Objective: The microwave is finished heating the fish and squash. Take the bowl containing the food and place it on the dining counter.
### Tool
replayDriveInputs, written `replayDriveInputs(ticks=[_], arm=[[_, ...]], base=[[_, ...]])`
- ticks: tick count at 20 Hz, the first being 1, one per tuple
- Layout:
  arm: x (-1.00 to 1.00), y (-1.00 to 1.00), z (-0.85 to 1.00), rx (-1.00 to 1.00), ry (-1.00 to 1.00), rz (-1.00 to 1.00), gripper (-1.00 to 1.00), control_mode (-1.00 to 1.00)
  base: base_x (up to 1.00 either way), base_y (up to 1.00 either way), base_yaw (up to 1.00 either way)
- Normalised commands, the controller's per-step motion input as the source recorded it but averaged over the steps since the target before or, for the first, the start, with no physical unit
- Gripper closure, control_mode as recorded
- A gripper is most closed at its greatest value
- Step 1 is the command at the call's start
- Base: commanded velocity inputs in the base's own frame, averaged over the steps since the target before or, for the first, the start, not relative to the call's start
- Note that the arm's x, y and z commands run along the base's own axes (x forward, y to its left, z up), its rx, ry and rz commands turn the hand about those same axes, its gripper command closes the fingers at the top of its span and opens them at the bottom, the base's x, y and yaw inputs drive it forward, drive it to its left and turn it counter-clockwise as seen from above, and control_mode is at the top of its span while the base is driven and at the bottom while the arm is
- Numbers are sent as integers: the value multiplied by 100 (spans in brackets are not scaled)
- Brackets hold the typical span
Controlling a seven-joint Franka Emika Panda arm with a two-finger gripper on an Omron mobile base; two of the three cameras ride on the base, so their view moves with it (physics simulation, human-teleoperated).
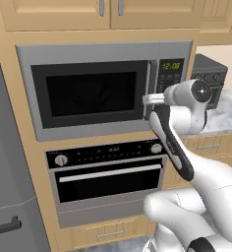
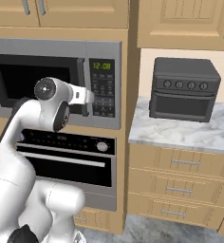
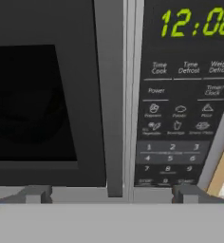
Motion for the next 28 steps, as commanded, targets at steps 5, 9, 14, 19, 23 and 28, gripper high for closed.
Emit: replayDriveInputs(ticks=[5, 9, 14, 19, 23, 28], arm=[[80, 4, 0, 0, 0, 0, -100, -100], [84, 1, 0, 0, 0, 0, -100, -100], [82, 0, 0, 0, 0, 0, -100, -100], [81, 0, 0, 0, 0, 0, -100, -100], [51, 0, 0, 0, 0, 0, 100, -100], [0, 0, 0, 0, 0, 0, 100, -100]], base=[[0, 0, 0], [0, 0, 0], [0, 0, 0], [0, 0, 0], [0, 0, 0], [0, 0, 0]])
